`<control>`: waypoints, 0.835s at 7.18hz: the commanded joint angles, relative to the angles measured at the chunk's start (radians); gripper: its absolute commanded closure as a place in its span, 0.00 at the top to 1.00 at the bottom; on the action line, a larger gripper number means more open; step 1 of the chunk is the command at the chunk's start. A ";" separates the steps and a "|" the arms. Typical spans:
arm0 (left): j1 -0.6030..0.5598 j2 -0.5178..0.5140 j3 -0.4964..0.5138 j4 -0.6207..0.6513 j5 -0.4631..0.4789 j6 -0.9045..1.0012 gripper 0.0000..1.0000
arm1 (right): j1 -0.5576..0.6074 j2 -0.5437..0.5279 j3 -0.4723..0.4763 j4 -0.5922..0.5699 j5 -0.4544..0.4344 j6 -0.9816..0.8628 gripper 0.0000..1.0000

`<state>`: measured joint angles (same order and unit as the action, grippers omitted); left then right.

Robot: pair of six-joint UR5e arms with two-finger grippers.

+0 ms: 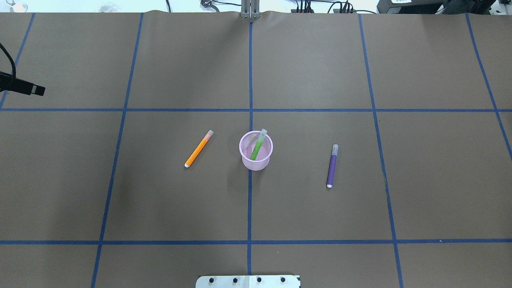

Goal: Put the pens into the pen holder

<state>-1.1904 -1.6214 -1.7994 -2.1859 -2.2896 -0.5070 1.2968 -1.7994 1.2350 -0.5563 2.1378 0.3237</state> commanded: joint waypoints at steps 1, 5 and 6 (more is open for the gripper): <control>0.000 0.000 0.000 0.000 0.001 -0.001 1.00 | -0.007 0.000 -0.005 -0.001 -0.001 -0.002 0.41; 0.000 0.002 0.000 -0.002 0.001 0.001 1.00 | -0.011 0.003 -0.002 -0.001 -0.001 -0.009 0.00; 0.000 0.002 0.000 -0.002 0.001 -0.001 1.00 | -0.011 0.005 0.003 0.001 -0.003 -0.014 0.00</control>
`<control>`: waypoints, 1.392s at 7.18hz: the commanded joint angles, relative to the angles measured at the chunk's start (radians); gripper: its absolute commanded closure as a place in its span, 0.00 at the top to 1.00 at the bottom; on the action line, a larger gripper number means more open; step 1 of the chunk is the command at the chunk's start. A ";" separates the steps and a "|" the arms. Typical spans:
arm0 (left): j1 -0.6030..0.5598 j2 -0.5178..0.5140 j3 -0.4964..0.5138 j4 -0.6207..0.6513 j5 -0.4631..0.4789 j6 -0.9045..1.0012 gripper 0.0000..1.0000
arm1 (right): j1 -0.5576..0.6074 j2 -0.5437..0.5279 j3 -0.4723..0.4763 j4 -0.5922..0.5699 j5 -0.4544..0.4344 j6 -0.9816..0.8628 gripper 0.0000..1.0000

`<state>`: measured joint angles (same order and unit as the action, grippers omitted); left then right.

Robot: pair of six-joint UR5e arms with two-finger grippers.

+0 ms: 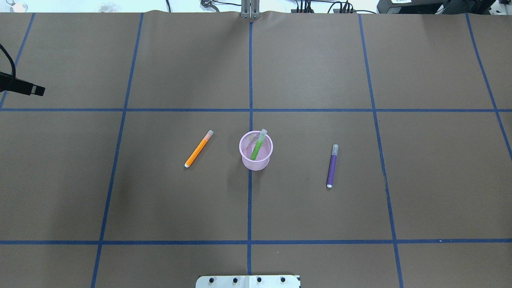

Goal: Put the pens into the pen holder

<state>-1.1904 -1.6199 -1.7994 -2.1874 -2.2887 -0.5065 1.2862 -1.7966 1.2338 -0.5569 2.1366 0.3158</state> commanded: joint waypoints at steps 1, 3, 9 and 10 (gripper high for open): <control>0.000 0.000 0.000 0.000 0.000 0.000 1.00 | 0.001 0.005 0.025 0.021 -0.001 -0.006 0.00; 0.000 0.000 0.002 0.000 0.000 0.000 1.00 | 0.001 0.014 0.160 0.029 -0.001 0.008 0.00; 0.006 -0.003 0.011 0.000 -0.005 -0.006 1.00 | -0.103 0.152 0.599 0.026 -0.014 0.545 0.00; 0.006 -0.003 0.011 0.000 -0.008 -0.010 1.00 | -0.146 0.181 0.630 0.022 -0.064 0.625 0.00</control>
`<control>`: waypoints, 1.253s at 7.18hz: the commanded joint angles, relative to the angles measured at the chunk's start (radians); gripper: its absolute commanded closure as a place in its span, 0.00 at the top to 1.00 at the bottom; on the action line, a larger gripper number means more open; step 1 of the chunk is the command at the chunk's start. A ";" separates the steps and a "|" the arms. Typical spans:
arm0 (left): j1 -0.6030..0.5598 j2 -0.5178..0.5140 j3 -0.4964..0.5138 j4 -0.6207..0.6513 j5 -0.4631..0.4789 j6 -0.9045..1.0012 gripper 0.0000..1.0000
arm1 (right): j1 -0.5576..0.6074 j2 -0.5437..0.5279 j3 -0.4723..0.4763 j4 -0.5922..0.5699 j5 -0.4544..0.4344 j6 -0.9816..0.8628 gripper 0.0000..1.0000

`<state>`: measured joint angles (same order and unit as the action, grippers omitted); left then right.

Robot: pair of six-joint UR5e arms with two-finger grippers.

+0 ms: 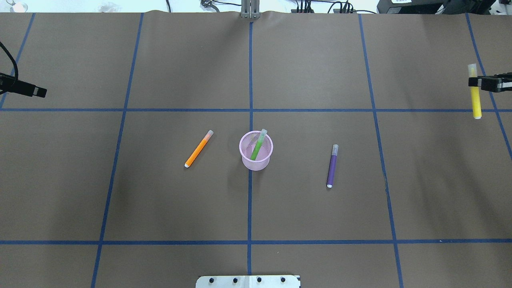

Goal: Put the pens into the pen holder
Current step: 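Carry the held yellow marker with the right gripper toward the cup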

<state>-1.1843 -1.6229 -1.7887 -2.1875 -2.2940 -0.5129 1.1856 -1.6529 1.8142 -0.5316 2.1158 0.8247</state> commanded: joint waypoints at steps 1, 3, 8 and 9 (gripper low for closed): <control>0.000 0.000 0.000 0.000 -0.004 -0.006 1.00 | -0.122 0.069 0.080 -0.011 -0.144 0.201 0.00; 0.000 0.000 0.000 0.000 -0.004 -0.006 1.00 | -0.300 0.149 0.164 -0.163 -0.384 0.327 0.00; 0.003 0.000 0.006 0.002 -0.001 -0.006 1.00 | -0.751 0.551 0.163 -0.695 -0.963 0.511 0.00; 0.003 0.000 0.006 0.002 -0.001 -0.006 1.00 | -0.803 0.615 0.096 -0.724 -1.064 0.546 0.00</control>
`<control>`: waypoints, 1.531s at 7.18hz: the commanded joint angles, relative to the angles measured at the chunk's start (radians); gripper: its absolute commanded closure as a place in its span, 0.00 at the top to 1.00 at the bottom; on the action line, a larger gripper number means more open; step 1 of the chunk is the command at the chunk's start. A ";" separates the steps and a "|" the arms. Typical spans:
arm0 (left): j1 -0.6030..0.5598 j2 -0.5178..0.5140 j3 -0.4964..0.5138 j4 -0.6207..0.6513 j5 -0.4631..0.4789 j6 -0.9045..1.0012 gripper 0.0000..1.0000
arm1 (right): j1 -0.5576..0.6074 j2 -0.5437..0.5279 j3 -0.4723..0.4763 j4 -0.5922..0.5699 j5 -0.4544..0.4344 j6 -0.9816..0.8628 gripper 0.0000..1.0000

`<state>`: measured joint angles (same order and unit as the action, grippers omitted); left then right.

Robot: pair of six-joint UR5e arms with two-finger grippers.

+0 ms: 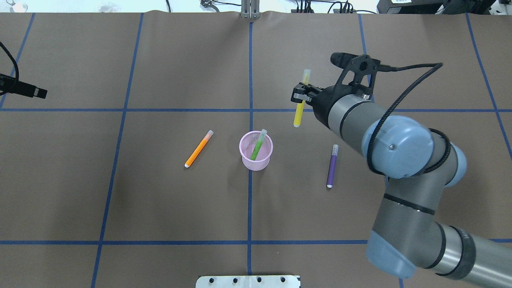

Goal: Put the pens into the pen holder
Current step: 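Lower the yellow marker into the cup and open the right gripper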

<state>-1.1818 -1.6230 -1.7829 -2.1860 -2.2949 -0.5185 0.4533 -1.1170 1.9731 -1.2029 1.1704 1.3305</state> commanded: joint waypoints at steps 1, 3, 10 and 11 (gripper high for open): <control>0.001 0.000 0.000 0.000 0.000 0.000 1.00 | -0.123 0.121 -0.121 -0.055 -0.214 0.048 0.00; 0.001 0.000 0.013 -0.001 0.000 0.005 1.00 | -0.178 0.175 -0.233 -0.055 -0.342 0.070 0.00; 0.001 0.011 0.014 -0.003 0.002 0.008 1.00 | -0.103 0.190 -0.136 -0.207 -0.091 0.078 1.00; 0.001 0.009 0.013 -0.003 0.002 0.008 1.00 | -0.025 0.187 -0.119 -0.271 0.084 0.069 1.00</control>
<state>-1.1812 -1.6128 -1.7692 -2.1890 -2.2938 -0.5110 0.3420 -0.9271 1.8210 -1.3846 1.0576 1.4068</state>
